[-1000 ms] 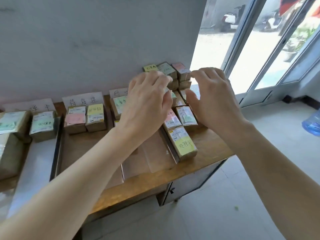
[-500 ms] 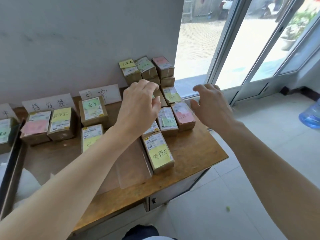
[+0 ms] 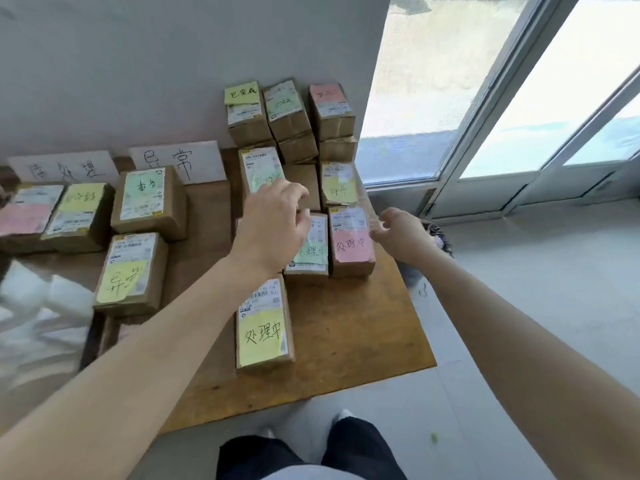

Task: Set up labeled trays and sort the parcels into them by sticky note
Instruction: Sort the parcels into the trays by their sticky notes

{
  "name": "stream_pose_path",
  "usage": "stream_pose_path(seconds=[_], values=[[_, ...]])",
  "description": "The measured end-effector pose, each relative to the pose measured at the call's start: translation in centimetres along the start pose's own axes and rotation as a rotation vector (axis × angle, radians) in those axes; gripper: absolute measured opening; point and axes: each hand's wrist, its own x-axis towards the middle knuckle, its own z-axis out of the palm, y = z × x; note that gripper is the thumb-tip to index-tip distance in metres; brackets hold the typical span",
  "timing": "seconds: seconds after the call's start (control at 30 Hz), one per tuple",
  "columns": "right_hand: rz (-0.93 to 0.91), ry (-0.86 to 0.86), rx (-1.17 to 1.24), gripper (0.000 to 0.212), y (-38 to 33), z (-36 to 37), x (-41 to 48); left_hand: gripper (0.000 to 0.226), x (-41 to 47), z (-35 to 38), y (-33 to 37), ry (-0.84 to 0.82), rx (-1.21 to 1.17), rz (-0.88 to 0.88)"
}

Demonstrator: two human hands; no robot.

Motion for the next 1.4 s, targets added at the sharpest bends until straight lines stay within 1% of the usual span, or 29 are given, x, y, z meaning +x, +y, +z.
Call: stream_pose_path(seconds=[0.07, 0.17, 0.23, 0.3, 0.37, 0.43, 0.5, 0.57, 0.67, 0.77, 0.83, 0.9, 1.0, 1.1, 1.27, 1.33, 1.4], values=[[-0.008, -0.088, -0.013, 0.047, 1.2, 0.5, 1.7, 0.024, 0.3, 1.8, 0.3, -0.019, 0.016, -0.066], [0.012, -0.259, 0.148, 0.056, 2.5, 1.8, 3.6, 0.027, 0.0, 3.7, 0.3, -0.046, 0.035, -0.181], [0.066, -0.365, 0.243, 0.054, 3.0, 2.8, 4.9, 0.027, -0.5, 4.6, 0.1, -0.054, 0.030, -0.260], [0.164, -0.424, 0.292, 0.056, 3.3, 3.8, 6.0, 0.025, -1.1, 5.4, -0.3, -0.059, 0.033, -0.327], [0.254, -0.447, 0.349, 0.073, 3.5, 4.8, 6.8, 0.025, -1.5, 6.1, -0.8, -0.076, 0.041, -0.390], [0.298, -0.460, 0.413, 0.094, 3.9, 6.0, 7.8, 0.026, -1.6, 7.0, -1.4, -0.106, 0.048, -0.441], [0.352, -0.463, 0.467, 0.103, 3.9, 6.4, 8.3, 0.026, -1.5, 8.1, -1.8, -0.150, 0.053, -0.480], [0.399, -0.489, 0.519, 0.098, 3.7, 6.4, 8.3, 0.028, -1.3, 9.2, -2.0, -0.203, 0.053, -0.508], [0.423, -0.559, 0.547, 0.076, 4.3, 6.4, 8.7, 0.039, -0.9, 10.9, -2.1, -0.270, 0.055, -0.536], [0.452, -0.612, 0.571, 0.047, 5.3, 5.9, 8.8, 0.050, -0.3, 12.2, -2.0, -0.324, 0.067, -0.575], [0.434, -0.655, 0.555, 0.038, 5.9, 5.2, 9.0, 0.058, 0.2, 12.8, -1.8, -0.376, 0.120, -0.592], [0.408, -0.686, 0.557, 0.038, 6.6, 4.6, 9.2, 0.065, 0.7, 13.2, -1.7, -0.402, 0.159, -0.620], [0.376, -0.689, 0.575, 0.032, 7.6, 4.0, 9.4, 0.072, 1.4, 13.5, -1.4, -0.416, 0.150, -0.683], [0.347, -0.706, 0.595, 0.036, 8.5, 4.0, 9.5, 0.079, 1.6, 14.0, -0.9, -0.436, 0.098, -0.725], [0.335, -0.741, 0.615, 0.044, 9.7, 3.8, 9.3, 0.069, 1.0, 14.7, -1.2, -0.521, -0.164, -0.864], [0.334, -0.754, 0.616, 0.044, 10.0, 3.3, 9.2, 0.073, 0.8, 14.5, -1.1, -0.542, -0.255, -0.893], [0.329, -0.756, 0.620, 0.045, 10.1, 2.7, 9.1, 0.080, 0.6, 14.3, -0.6, -0.548, -0.401, -0.918]])
